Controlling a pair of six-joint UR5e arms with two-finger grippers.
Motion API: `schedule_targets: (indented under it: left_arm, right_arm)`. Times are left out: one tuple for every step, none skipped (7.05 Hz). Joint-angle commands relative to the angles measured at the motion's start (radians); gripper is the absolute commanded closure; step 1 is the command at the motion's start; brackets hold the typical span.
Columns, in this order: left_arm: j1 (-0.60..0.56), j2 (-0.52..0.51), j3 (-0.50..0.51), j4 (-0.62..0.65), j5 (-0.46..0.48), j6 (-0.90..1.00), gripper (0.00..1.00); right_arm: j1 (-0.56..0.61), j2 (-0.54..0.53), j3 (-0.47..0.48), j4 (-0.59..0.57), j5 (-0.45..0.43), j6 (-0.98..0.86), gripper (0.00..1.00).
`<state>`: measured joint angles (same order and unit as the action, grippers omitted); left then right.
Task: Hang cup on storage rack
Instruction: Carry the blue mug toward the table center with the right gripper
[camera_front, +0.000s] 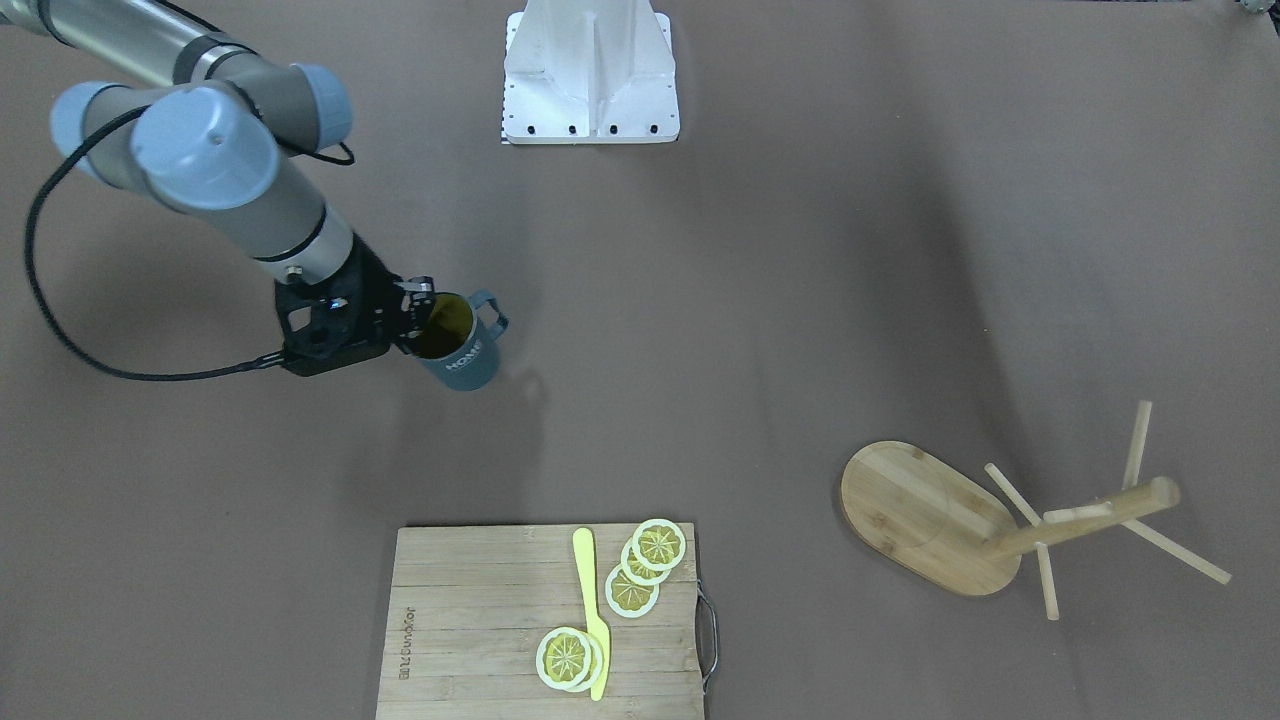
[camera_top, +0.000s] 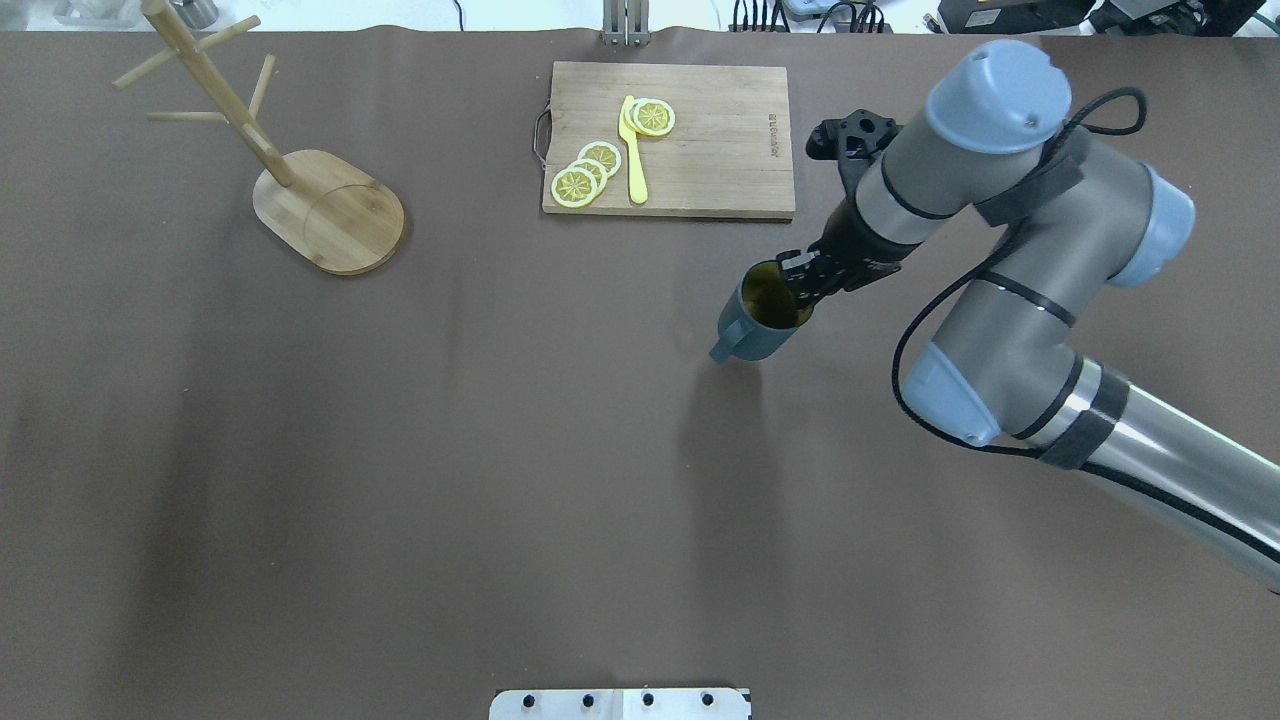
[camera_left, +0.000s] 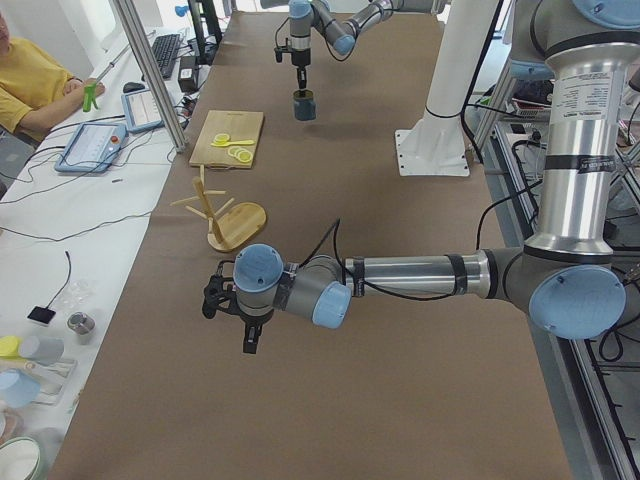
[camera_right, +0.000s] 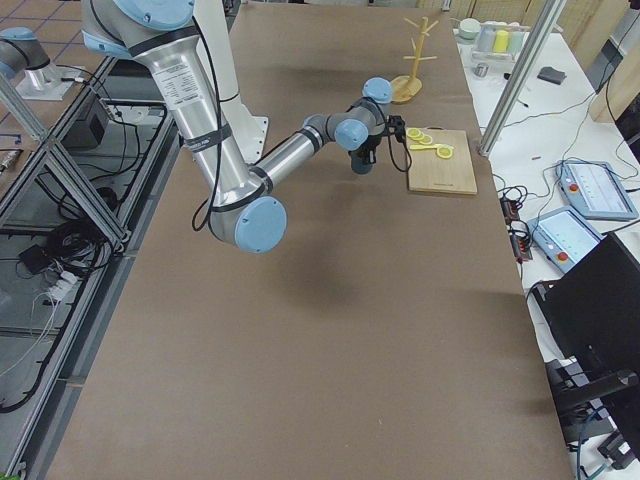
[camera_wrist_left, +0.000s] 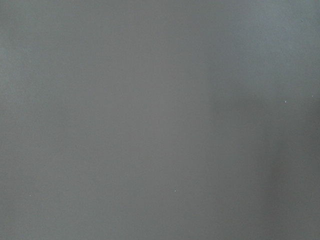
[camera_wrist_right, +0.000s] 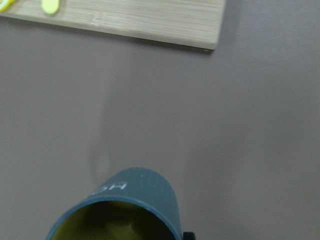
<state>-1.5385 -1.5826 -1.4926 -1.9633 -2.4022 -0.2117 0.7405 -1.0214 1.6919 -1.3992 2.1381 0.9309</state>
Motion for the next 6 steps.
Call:
schedule_targets:
  left_arm:
    - [0.000,-0.007,0.000,0.000,0.000,0.000,0.02]
    - [0.000,-0.010,0.000,-0.002,0.000,0.002,0.02]
    - [0.000,-0.011,0.000,-0.002,0.000,0.003,0.01]
    - [0.000,-0.016,-0.003,-0.002,0.000,0.003,0.02]
    - [0.000,-0.016,-0.011,-0.002,0.000,0.002,0.02]
    - [0.001,-0.022,-0.014,-0.008,-0.002,0.002,0.02]
  right_arm:
    - [-0.093,0.119,-0.056,-0.001,-0.092,0.089,1.00]
    - [-0.101,0.182,-0.125,0.003,-0.093,0.091,1.00]
    - [-0.113,0.208,-0.174,0.008,-0.093,0.074,1.00]
    - [-0.131,0.204,-0.181,0.009,-0.101,0.047,1.00]
    - [-0.142,0.199,-0.179,0.006,-0.101,-0.034,1.00]
    - [-0.157,0.196,-0.181,0.006,-0.102,-0.035,1.00]
